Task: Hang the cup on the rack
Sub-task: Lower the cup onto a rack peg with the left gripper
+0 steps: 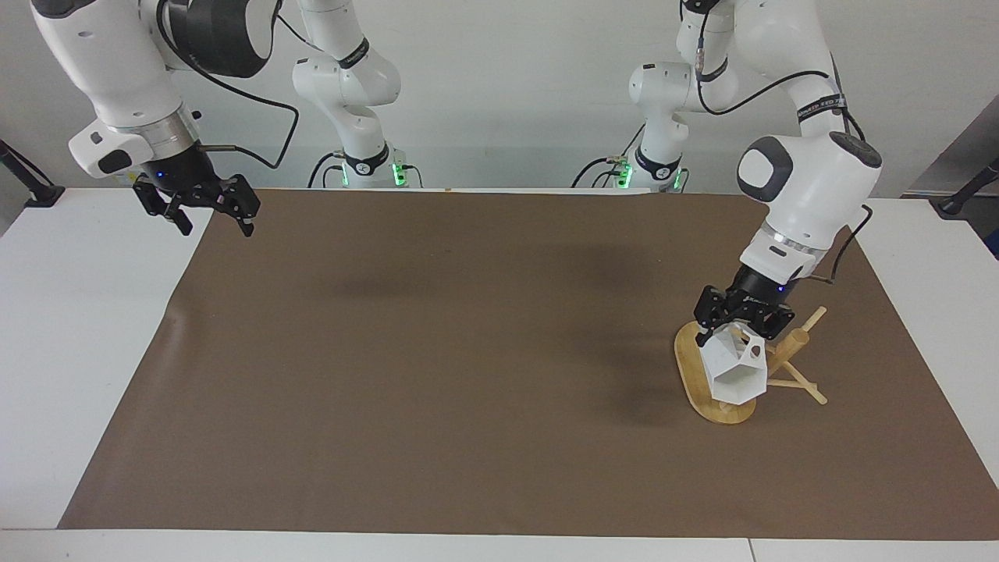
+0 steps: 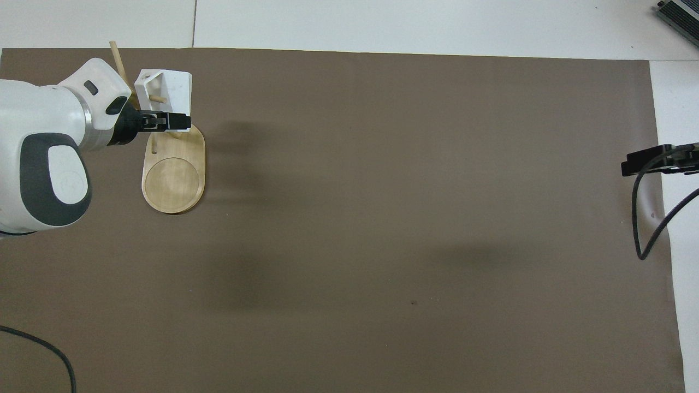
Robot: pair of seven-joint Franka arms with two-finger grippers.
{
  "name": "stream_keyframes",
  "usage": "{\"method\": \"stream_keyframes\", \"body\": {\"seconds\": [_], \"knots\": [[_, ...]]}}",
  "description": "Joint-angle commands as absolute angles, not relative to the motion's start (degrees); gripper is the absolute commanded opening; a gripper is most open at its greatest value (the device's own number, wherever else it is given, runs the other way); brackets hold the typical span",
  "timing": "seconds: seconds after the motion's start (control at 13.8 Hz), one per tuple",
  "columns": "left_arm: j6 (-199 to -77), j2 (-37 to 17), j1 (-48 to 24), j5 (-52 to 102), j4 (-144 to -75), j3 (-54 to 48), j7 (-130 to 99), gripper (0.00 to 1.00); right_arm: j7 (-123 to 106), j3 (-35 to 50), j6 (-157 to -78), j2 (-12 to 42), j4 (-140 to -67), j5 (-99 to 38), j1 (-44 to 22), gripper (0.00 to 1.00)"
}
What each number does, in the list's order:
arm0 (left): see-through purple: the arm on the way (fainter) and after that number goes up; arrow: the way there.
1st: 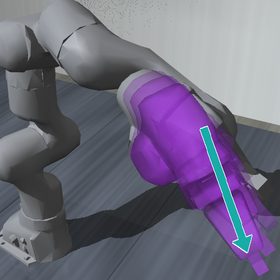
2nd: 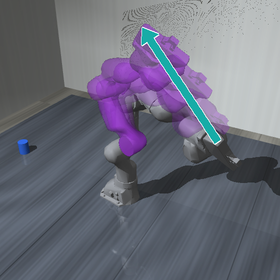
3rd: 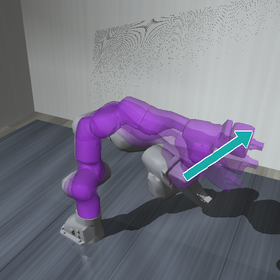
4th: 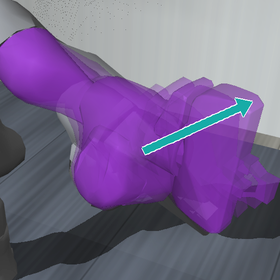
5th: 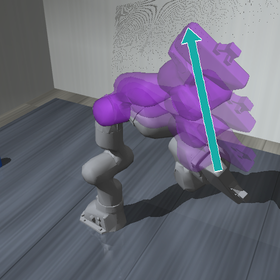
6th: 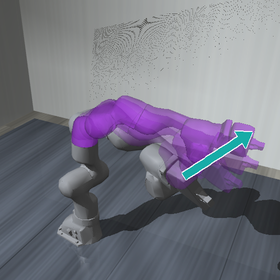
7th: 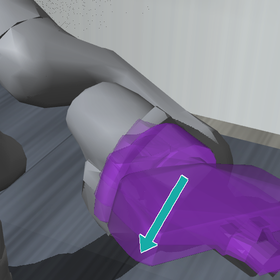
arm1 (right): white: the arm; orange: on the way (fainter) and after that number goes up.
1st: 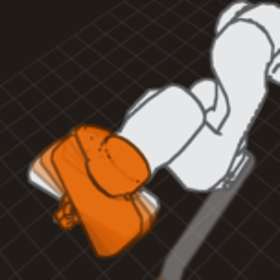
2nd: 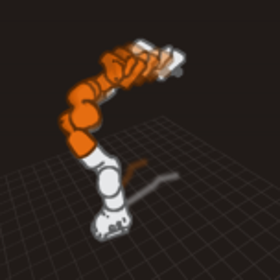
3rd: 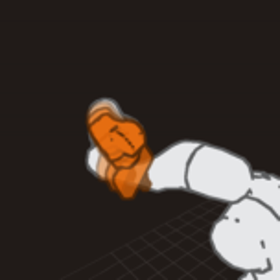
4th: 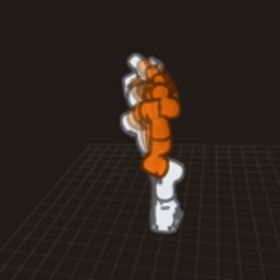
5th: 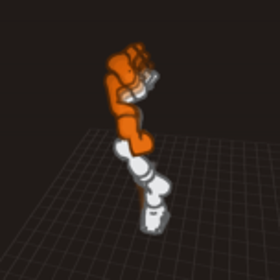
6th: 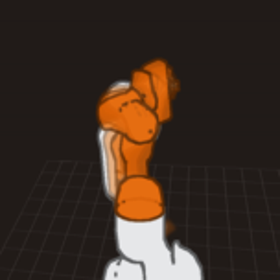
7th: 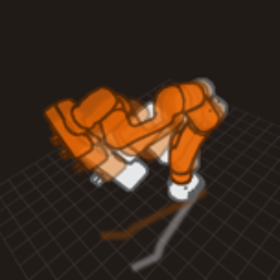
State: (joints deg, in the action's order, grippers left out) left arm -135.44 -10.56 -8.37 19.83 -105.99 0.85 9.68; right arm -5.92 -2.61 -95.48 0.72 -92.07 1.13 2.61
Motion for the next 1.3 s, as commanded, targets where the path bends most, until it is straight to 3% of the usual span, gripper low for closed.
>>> {"method": "stream_keyframes", "body": {"seconds": [0.0,0.8,0.87,0.94,1.01,1.23], "knots": [[-135.3,-11.1,-7.2,20.7,-105.7,0.4,7.4,0.00,-5.9,-2.2,-94.7,-0.1,-92.6,1.0,2.9,1.00],[-127.2,-10.2,-5.4,20.8,-105.6,0.5,4.3,0.00,-6.0,-2.1,-94.7,-0.1,-92.6,1.0,2.9,1.00],[-126.5,-10.2,-4.8,20.7,-105.6,0.5,4.4,0.19,-5.9,-2.1,-94.7,-0.1,-92.6,1.0,2.9,1.00],[-126.1,-10.1,-4.6,20.7,-105.6,0.5,4.4,0.68,-6.0,-2.1,-94.7,-0.1,-92.6,1.0,2.9,1.00],[-126.1,-9.8,-4.6,20.7,-105.6,0.5,4.3,1.00,-6.0,-2.1,-94.7,-0.1,-92.6,1.0,2.9,1.00],[-125.9,-9.2,-4.6,20.1,-105.6,0.6,4.6,1.00,-5.9,-2.1,-94.7,-0.1,-92.6,1.0,2.9,1.00]]}}
